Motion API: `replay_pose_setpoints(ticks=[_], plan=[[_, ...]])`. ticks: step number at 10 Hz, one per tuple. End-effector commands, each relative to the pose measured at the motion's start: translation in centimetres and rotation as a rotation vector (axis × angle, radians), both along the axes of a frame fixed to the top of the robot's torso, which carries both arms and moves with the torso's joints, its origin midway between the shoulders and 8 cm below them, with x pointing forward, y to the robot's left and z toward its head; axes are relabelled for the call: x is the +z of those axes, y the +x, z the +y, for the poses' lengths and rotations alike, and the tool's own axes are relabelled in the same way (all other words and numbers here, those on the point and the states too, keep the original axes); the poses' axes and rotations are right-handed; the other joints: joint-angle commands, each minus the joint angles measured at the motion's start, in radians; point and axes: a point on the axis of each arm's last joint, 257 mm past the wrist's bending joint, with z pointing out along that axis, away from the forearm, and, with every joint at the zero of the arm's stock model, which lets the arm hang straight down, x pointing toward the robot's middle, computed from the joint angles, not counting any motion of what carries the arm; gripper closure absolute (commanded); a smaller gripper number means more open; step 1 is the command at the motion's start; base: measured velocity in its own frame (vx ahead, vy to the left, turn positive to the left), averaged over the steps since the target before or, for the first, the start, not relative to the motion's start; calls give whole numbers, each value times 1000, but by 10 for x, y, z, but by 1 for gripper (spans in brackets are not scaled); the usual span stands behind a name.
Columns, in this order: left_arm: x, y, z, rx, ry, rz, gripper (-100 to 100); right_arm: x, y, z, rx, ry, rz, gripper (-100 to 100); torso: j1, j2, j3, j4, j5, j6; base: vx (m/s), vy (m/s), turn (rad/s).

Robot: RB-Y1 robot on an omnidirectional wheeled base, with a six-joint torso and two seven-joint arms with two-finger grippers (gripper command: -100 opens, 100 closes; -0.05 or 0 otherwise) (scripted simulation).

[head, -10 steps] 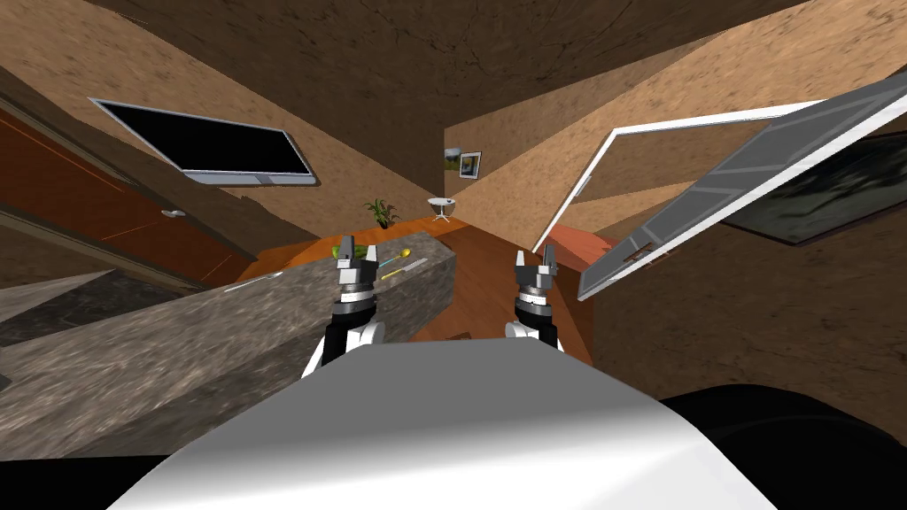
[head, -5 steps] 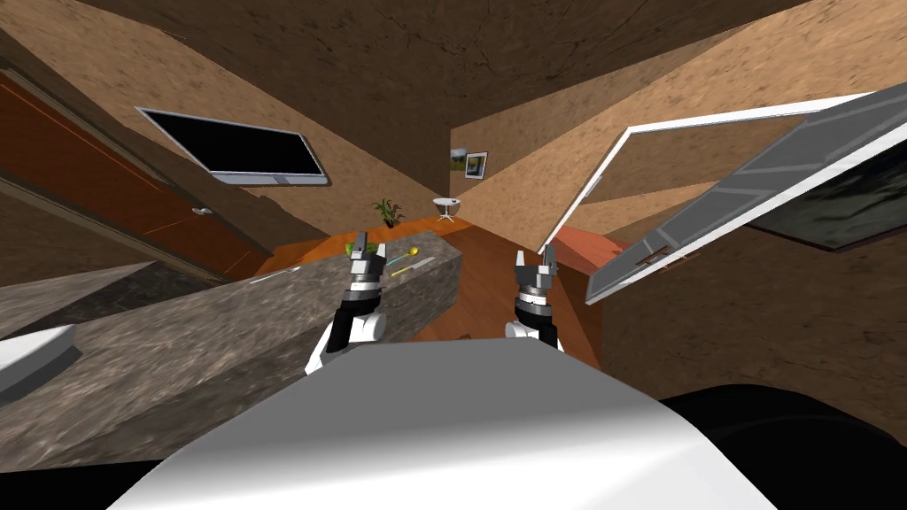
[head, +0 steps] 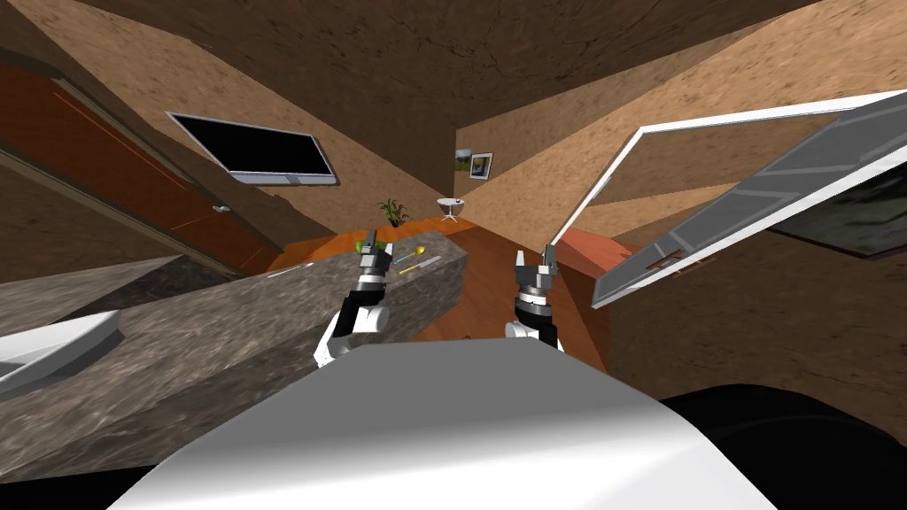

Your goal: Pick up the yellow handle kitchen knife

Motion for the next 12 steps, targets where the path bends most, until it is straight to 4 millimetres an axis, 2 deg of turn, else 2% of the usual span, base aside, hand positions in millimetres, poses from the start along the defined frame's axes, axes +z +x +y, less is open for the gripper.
replay_pose_setpoints(ticks=[1, 2, 3, 5, 8, 10, 11, 12], plan=[[-3, 15, -3, -28, -29, 32, -100, 0, 0, 0, 0, 0, 0, 0, 0, 0, 0, 0, 0, 0, -6, 65, 84], [-9, 18, -3, -28, -29, 58, -100, 0, 0, 0, 0, 0, 0, 0, 1, -1, 0, 0, 0, 0, -5, 54, 38], [-9, 30, -7, -54, -57, 75, -100, 0, 0, 0, 0, 0, 0, 0, 0, -1, 0, 0, 0, 0, -25, 65, 72], [-16, 34, -7, -53, -57, 106, -100, 0, 0, 0, 0, 0, 0, 0, 1, 0, 0, 0, 0, 0, -9, 41, 24], [-22, 61, -16, -107, -116, 171, -100, 0, 0, 0, 0, 0, 0, 0, -1, -1, 0, 0, 0, 0, -9, 48, 76], [-33, 65, -17, -105, -115, 215, -100, 0, 0, 0, 0, 0, 0, 0, 0, 0, 0, 0, 0, 0, -9, 36, 12], [-32, 78, -22, -133, -147, 234, -100, 0, 0, 0, 0, 0, 0, 0, -2, 0, 0, 0, 0, 0, -10, 33, 86], [-39, 80, -23, -132, -147, 261, -100, 0, 0, 0, 0, 0, 0, 0, -1, 0, 0, 0, 0, 0, -6, 37, 44]])
